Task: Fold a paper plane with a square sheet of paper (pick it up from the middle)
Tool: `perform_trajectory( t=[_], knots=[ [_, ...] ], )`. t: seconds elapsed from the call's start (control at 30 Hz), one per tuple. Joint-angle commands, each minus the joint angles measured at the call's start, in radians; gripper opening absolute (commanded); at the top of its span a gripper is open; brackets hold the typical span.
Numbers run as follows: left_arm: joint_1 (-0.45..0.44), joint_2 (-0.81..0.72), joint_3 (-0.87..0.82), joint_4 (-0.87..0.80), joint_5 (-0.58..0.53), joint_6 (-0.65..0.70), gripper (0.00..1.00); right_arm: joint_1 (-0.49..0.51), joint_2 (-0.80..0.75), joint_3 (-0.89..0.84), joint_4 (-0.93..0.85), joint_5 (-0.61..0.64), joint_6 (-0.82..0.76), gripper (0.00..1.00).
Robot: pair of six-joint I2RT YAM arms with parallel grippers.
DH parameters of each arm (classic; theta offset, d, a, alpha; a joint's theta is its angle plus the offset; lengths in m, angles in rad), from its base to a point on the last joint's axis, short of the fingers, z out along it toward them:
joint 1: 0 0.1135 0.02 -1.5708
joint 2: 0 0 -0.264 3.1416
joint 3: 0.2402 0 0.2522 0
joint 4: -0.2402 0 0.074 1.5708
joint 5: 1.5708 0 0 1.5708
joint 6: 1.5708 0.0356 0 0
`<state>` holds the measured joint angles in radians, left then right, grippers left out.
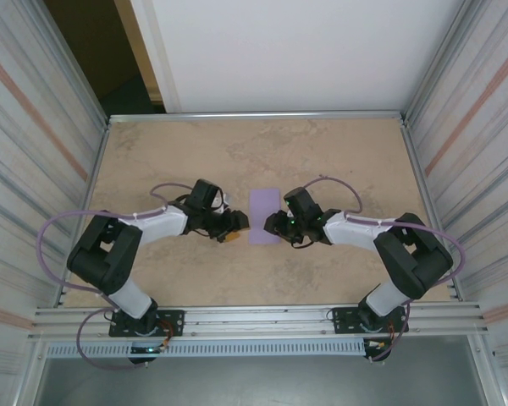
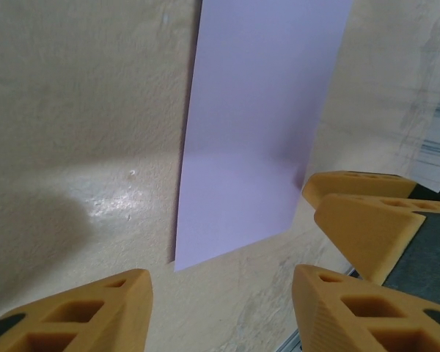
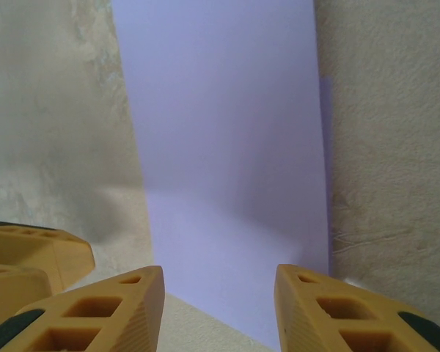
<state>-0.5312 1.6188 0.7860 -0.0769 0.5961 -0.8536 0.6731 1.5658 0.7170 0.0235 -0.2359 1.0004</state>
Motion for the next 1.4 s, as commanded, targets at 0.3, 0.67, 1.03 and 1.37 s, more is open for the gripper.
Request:
perform_trajectory(
  t=[0.3,0.67,1.03,1.37],
  knots=[
    [-0.030,0.043,-0.011,0.028,0.025,-0.041,0.43,-0.015,0.047,-0.066,-0.004,-0.004,0.044,0.40],
    [-0.047,0.090,0.002,0.011,0.018,-0.021,0.32,-0.033,0.063,-0.088,0.007,-0.019,0.051,0.37],
    [-0.053,0.144,0.077,0.007,0.052,0.016,0.30,-0.044,0.063,-0.099,0.015,-0.030,0.047,0.37],
    [-0.017,0.205,0.161,0.027,0.093,0.040,0.29,-0.055,0.053,-0.114,0.016,-0.024,0.041,0.36]
  ],
)
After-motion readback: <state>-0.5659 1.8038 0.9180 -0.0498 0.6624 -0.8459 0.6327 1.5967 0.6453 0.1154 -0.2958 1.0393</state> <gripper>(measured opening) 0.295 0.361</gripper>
